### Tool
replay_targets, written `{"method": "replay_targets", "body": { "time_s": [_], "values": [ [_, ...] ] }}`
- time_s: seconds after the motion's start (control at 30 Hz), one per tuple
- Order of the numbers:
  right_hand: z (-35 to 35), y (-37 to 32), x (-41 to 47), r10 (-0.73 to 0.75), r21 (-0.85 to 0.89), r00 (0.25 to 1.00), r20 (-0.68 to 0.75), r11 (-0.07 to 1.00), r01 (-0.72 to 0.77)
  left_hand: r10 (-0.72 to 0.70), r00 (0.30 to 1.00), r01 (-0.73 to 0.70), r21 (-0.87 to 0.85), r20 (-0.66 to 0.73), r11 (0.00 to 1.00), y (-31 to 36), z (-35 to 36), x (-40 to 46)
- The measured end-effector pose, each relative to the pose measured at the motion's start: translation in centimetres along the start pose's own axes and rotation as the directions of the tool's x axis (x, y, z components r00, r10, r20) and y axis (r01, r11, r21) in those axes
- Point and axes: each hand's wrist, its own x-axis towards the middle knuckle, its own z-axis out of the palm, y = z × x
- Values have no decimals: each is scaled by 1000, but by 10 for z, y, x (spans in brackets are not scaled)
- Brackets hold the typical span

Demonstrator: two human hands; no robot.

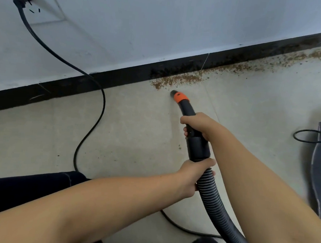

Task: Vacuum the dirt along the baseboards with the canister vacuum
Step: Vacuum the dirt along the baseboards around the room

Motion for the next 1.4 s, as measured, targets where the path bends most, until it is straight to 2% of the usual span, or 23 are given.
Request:
{"method": "replay_targets", "body": {
  "time_s": [0.2, 0.37, 0.5, 0.6, 0.97, 1.1, 1.2, 1.4],
  "values": [
    [-30, -10, 24, 17, 160, 973, -228, 987, 21, 2, 998, -9, 100, 65, 995, 34, 2, 18],
    [-52, -23, 45, 37, 197, 964, -265, 980, 16, 19, 999, -22, 85, 38, 996, 59, 15, 31],
    [-59, -33, 50, 29, 119, 971, -235, 993, -1, 4, 999, -5, 42, 34, 999, 65, 26, 33],
    [-54, -33, 44, 24, 60, 987, -158, 998, -15, -3, 1000, 3, -9, 31, 1000, 57, 31, 27],
    [6, -31, 18, -7, -118, 998, 60, 993, 14, 7, 997, -19, -154, -72, 988, 33, 10, -4],
    [19, -34, 20, -12, -131, 994, 105, 991, 26, 18, 993, -38, -174, -115, 984, 33, 4, -7],
    [21, -34, 23, -21, -75, 998, 59, 997, 26, 20, 993, -37, -143, -119, 989, 37, -3, -4],
    [-7, -36, 35, -4, 94, 987, -163, 995, 19, -16, 1000, 15, -12, -27, 1000, 56, -4, 10]
  ]
}}
